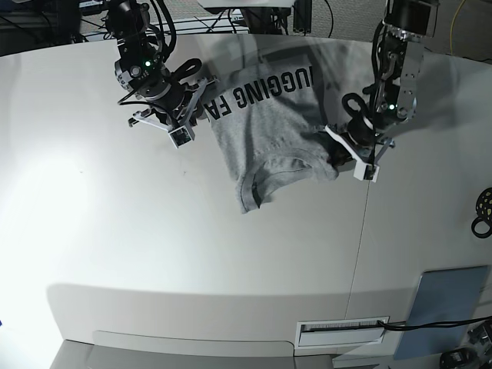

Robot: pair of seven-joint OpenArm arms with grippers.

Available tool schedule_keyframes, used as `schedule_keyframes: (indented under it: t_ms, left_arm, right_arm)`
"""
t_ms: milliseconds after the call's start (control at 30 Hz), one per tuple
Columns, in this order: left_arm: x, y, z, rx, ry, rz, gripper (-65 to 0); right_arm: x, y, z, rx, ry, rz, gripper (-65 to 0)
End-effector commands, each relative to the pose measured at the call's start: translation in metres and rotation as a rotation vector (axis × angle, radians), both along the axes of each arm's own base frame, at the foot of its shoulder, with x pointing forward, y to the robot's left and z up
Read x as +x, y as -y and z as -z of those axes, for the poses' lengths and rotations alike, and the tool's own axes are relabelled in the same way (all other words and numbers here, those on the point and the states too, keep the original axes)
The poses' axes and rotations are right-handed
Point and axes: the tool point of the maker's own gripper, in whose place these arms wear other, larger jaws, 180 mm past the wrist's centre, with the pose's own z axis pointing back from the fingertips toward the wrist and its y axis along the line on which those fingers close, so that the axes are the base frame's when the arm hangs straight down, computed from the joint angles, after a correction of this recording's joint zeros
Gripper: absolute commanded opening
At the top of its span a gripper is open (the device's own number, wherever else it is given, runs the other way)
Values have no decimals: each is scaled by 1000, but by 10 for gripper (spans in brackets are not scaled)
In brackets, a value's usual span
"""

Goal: Fold the T-shirt properly

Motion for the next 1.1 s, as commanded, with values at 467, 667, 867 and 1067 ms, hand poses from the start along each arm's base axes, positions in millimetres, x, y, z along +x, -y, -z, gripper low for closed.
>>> schedule_keyframes:
  t_ms: [467, 667, 867, 1067]
  left_arm:
    - [28, 1, -12, 38, 22, -37, -650]
    - [23, -23, -21, 99, 39, -54, -650]
    - [-11, -55, -24, 216, 27, -97, -650]
    - [-58, -67, -27, 289, -3, -57, -650]
  right_arm:
    - [-24, 9, 6, 33, 12, 128, -650]
    - [-7, 29, -21, -23, 116, 193, -650]
    - [5, 70, -59, -66, 199, 300, -650]
    - [-14, 125, -80, -153, 216, 431, -650]
